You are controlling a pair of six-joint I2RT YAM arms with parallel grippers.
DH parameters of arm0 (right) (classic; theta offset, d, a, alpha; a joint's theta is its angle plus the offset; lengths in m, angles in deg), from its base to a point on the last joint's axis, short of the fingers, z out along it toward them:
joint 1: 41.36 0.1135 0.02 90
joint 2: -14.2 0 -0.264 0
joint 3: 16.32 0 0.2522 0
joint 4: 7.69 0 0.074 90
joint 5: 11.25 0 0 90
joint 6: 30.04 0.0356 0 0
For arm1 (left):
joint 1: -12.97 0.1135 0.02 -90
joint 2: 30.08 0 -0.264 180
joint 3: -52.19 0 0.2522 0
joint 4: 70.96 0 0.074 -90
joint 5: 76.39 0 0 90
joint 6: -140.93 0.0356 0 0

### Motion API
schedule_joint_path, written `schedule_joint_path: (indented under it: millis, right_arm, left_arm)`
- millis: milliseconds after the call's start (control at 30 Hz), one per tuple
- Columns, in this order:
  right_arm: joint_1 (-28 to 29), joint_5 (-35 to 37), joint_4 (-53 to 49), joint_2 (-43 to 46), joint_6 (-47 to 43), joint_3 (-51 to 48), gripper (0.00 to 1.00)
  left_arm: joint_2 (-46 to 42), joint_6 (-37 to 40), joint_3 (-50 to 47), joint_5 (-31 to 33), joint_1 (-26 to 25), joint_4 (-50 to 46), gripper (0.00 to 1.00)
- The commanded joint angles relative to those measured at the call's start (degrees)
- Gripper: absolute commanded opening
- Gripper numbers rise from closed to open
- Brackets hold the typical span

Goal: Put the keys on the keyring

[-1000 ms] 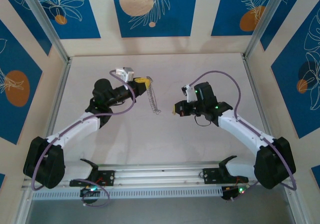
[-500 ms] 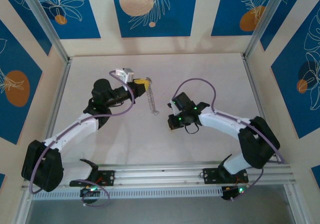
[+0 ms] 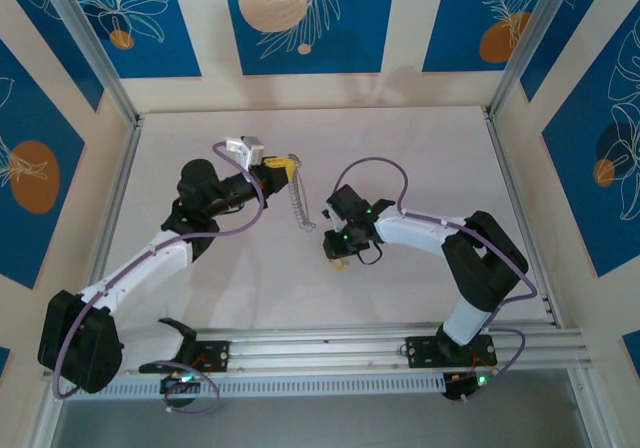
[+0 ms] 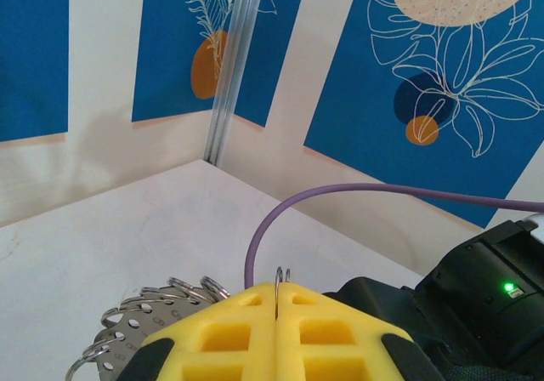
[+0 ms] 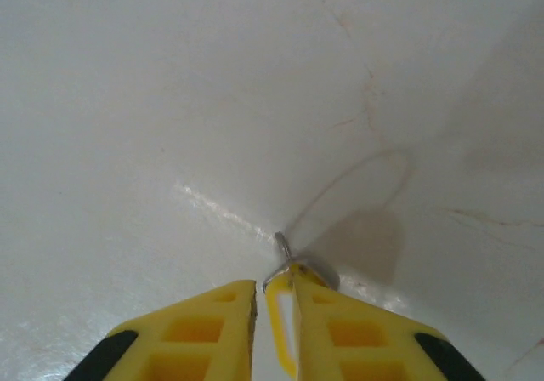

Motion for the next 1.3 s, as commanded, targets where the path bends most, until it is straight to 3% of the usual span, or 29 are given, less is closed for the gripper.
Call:
schedule_joint_path:
  millis: [0, 733, 1267]
  right_arm:
    - [-0.61, 0.16, -0.26, 3.69, 0.6, 0.16, 0.28]
    - [-0.17, 0.0, 2.12, 0.81, 0.42, -1.6, 0.29]
    - [-0.21, -0.7, 3.35, -2.23, 0.34, -1.24, 0.21]
  left_arm:
    - [-1.18, 0.32, -0.06, 0.34, -0.63, 1.96, 0.0]
    - [-1.84, 1.22, 0.43, 0.55, -0.63, 0.82, 0.0]
    - [-1.49, 1.41, 0.44, 0.43, -0.63, 1.04, 0.0]
